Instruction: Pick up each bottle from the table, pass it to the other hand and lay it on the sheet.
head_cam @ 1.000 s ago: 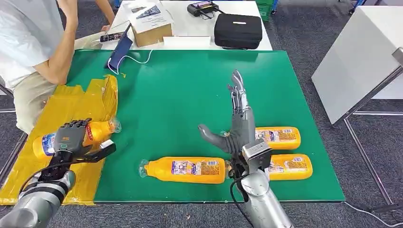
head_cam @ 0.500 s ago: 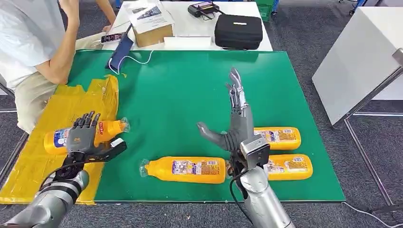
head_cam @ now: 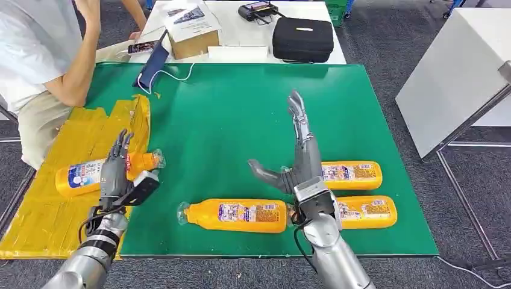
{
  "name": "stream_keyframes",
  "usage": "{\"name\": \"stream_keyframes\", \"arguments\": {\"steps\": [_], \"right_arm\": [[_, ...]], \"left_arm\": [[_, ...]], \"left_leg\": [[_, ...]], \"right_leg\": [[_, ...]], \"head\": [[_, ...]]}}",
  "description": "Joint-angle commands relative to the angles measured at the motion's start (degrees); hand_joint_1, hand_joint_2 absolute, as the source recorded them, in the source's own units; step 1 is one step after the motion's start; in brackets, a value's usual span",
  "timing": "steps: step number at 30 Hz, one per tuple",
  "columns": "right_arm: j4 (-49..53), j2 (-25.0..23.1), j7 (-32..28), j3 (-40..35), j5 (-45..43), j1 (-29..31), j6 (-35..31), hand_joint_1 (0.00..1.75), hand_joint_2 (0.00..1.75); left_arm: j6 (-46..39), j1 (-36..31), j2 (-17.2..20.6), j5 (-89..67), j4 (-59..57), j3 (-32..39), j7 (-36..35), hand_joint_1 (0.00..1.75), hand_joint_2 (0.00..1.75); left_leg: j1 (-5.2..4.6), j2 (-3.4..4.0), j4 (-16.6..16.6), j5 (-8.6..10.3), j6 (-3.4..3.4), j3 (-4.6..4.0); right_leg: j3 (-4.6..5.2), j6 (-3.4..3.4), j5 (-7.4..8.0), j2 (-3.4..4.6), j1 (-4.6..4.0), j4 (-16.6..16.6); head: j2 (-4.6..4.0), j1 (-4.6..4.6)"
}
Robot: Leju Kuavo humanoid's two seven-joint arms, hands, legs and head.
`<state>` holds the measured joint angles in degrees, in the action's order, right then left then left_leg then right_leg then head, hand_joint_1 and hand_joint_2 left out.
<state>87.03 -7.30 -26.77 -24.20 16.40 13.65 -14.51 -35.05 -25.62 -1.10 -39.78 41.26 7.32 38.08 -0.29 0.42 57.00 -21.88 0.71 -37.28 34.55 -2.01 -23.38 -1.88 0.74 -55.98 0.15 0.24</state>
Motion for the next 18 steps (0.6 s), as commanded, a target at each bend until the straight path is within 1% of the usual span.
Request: {"name": "stream_keyframes", "arguments": {"steps": [1,3,4,5,6,8,9,10,12,13,14,15,16,17,18], "right_arm": [[-9.2,5.9,4.2,-9.6,16.0,3.7,1.1,0.00,1.75],[-11.2,6.4,4.5,-11.6,17.7,4.7,2.7,0.00,1.75],[-12.5,6.5,4.9,-12.7,18.6,5.3,3.4,0.00,1.75],[-12.8,6.5,4.9,-12.9,18.7,5.4,3.5,0.00,1.75],[-13.2,6.4,4.9,-13.0,18.6,5.4,3.6,0.00,1.75],[-14.7,7.0,6.2,-15.1,20.4,6.4,5.2,0.00,1.75],[-14.7,7.0,6.2,-15.1,20.4,6.4,5.2,0.00,1.75],[-15.0,6.9,6.2,-15.2,20.3,6.4,5.2,0.00,1.75],[-15.0,6.9,6.2,-15.2,20.3,6.4,5.2,0.00,1.75],[-16.1,7.2,6.6,-16.2,21.3,7.1,6.2,0.00,1.75],[-17.3,7.3,7.7,-17.2,22.2,7.8,7.3,0.00,1.75],[-18.9,7.2,9.1,-18.0,23.5,8.5,8.0,0.00,1.75],[-22.0,6.9,10.5,-19.5,25.2,9.8,8.5,0.00,1.75],[-24.7,6.5,11.1,-20.7,26.0,11.1,8.9,0.00,1.75],[-27.3,6.2,11.5,-21.8,26.6,12.1,9.1,0.00,1.75]], "left_arm": [[3.0,11.5,-4.7,13.7,33.2,-5.0,-0.5,0.00,1.75],[1.6,12.7,-5.2,13.5,35.2,-5.5,0.3,0.00,1.75],[0.7,13.3,-5.3,12.9,36.2,-6.3,0.4,0.00,1.75],[0.7,13.3,-5.3,13.0,36.3,-6.5,0.2,0.00,1.75],[0.7,13.4,-5.4,13.0,36.5,-6.7,-0.1,0.00,1.75],[2.4,13.4,-5.1,14.5,36.6,-7.6,-1.7,0.00,1.75],[2.4,13.4,-5.1,14.5,36.6,-7.6,-1.7,0.00,1.75],[2.4,13.3,-5.1,14.5,36.6,-7.6,-1.7,0.00,1.75],[2.4,13.3,-5.1,14.5,36.6,-7.6,-1.7,0.00,1.75],[3.6,13.2,-5.0,15.5,36.5,-7.7,-2.1,0.00,1.75],[4.4,13.3,-5.0,16.2,36.7,-7.7,-2.3,0.00,1.75],[5.1,13.5,-5.1,16.8,36.9,-7.7,-2.5,0.00,1.75],[5.5,13.8,-5.3,17.1,37.5,-7.8,-2.3,0.00,1.75],[6.2,14.0,-5.5,17.8,37.8,-8.1,-2.3,0.00,1.75],[7.0,14.1,-5.6,18.2,38.0,-8.5,-2.4,0.00,1.75]], "left_leg": [[0.09,0.27,0.0,-0.23,-0.09,0.24],[0.11,0.14,0.0,-0.32,-0.13,0.46],[0.09,0.15,0.0,-0.21,-0.11,0.28],[0.12,0.13,0.0,-0.28,-0.13,0.42],[0.08,0.15,0.0,-0.18,-0.10,0.18],[0.15,0.10,0.1,-0.30,-0.12,0.41],[0.15,0.08,0.0,-0.19,-0.09,0.23],[0.18,0.09,0.0,-0.26,-0.11,0.37],[0.14,0.09,0.0,-0.16,-0.09,0.19],[0.16,0.07,0.0,-0.21,-0.10,0.30],[0.14,0.06,0.0,-0.17,-0.09,0.21],[0.17,0.06,0.0,-0.24,-0.11,0.36],[0.14,0.09,0.0,-0.17,-0.09,0.21],[0.17,0.13,0.0,-0.27,-0.11,0.42],[0.14,0.17,0.0,-0.20,-0.10,0.31]], "right_leg": [[-0.21,0.04,-0.06,0.38,-0.07,0.1],[-0.44,0.08,-0.20,0.32,-0.07,0.1],[-0.25,0.05,-0.10,0.29,-0.06,0.1],[-0.41,0.07,-0.17,0.31,-0.09,0.1],[-0.15,0.03,-0.07,0.27,-0.09,0.1],[-0.41,0.06,-0.20,0.30,-0.15,0.1],[-0.21,0.04,-0.11,0.22,-0.11,0.1],[-0.38,0.06,-0.18,0.28,-0.14,0.1],[-0.17,0.03,-0.09,0.22,-0.11,0.1],[-0.31,0.05,-0.14,0.23,-0.12,0.1],[-0.22,0.04,-0.11,0.20,-0.10,0.1],[-0.38,0.07,-0.18,0.26,-0.12,0.1],[-0.22,0.05,-0.10,0.23,-0.10,0.1],[-0.44,0.06,-0.17,0.34,-0.12,0.1],[-0.29,0.05,-0.10,0.33,-0.11,0.1]], "head": [[0.00,0.00],[0.00,0.00],[0.00,0.00],[0.00,-0.02],[0.00,-0.04],[0.00,0.00],[0.00,-0.02],[0.00,0.00],[0.00,0.00],[0.00,0.00],[0.00,0.00],[0.00,-0.02],[0.00,0.00],[0.00,0.00],[0.00,-0.02]]}}
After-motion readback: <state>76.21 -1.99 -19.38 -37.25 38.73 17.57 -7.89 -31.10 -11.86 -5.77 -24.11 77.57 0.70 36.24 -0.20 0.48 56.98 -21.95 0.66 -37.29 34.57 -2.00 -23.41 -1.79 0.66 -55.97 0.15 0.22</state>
